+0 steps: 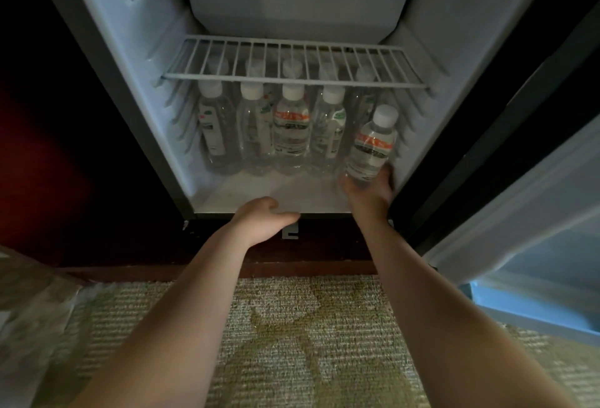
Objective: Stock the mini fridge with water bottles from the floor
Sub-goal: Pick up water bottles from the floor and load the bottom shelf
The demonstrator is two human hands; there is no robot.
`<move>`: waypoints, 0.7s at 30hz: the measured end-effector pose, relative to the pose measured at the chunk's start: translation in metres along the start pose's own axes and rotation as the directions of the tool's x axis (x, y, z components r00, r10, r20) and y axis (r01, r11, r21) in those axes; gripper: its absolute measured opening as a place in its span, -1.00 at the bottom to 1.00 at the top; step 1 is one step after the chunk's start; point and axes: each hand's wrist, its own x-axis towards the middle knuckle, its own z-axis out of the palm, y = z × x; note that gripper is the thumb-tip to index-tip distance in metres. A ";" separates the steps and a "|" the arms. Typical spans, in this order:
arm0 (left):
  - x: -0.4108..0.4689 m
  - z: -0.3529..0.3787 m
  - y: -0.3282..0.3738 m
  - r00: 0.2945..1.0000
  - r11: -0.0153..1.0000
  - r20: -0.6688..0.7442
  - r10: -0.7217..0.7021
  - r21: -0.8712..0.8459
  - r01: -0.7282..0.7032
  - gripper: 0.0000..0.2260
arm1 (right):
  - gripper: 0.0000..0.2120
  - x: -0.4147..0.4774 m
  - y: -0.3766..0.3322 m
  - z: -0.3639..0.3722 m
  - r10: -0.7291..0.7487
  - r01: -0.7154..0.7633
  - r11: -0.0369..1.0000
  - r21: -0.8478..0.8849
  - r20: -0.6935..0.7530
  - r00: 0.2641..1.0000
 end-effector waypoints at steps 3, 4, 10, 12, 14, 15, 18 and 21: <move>-0.005 0.000 0.002 1.000 1.000 -0.012 0.016 -0.001 -0.016 -0.42 | -0.34 0.008 -0.004 0.000 0.052 -0.050 0.998 -0.049 0.051 0.997; -0.005 0.001 0.003 1.000 1.000 -0.010 0.026 -0.001 -0.026 -0.46 | -0.36 0.008 -0.005 0.000 0.071 -0.068 0.996 -0.061 0.057 0.996; -0.008 0.000 0.002 0.999 0.999 -0.001 0.043 -0.006 -0.043 -0.50 | -0.51 -0.024 0.005 -0.003 0.119 -0.118 0.993 0.032 -0.038 0.992; -0.007 0.000 0.002 1.000 1.000 0.000 0.030 0.002 -0.030 -0.42 | -0.53 -0.035 0.005 -0.003 0.149 -0.146 0.988 0.042 -0.074 0.986; -0.008 0.000 0.003 1.000 1.000 -0.006 0.028 0.004 -0.028 -0.39 | -0.57 -0.038 0.000 0.002 0.261 -0.256 0.962 0.095 -0.045 0.964; -0.008 0.001 0.003 1.000 1.000 -0.007 0.030 0.002 -0.030 -0.40 | -0.57 -0.037 -0.002 0.005 0.330 -0.324 0.932 0.163 -0.011 0.944; -0.008 0.001 0.000 1.000 0.999 -0.001 0.031 -0.012 -0.031 -0.42 | -0.60 -0.029 -0.013 0.014 0.476 -0.451 0.792 0.410 0.047 0.878; -0.008 0.000 -0.002 1.000 0.999 0.006 0.026 -0.024 -0.026 -0.38 | -0.62 -0.015 -0.009 0.023 0.527 -0.468 0.698 0.542 0.054 0.848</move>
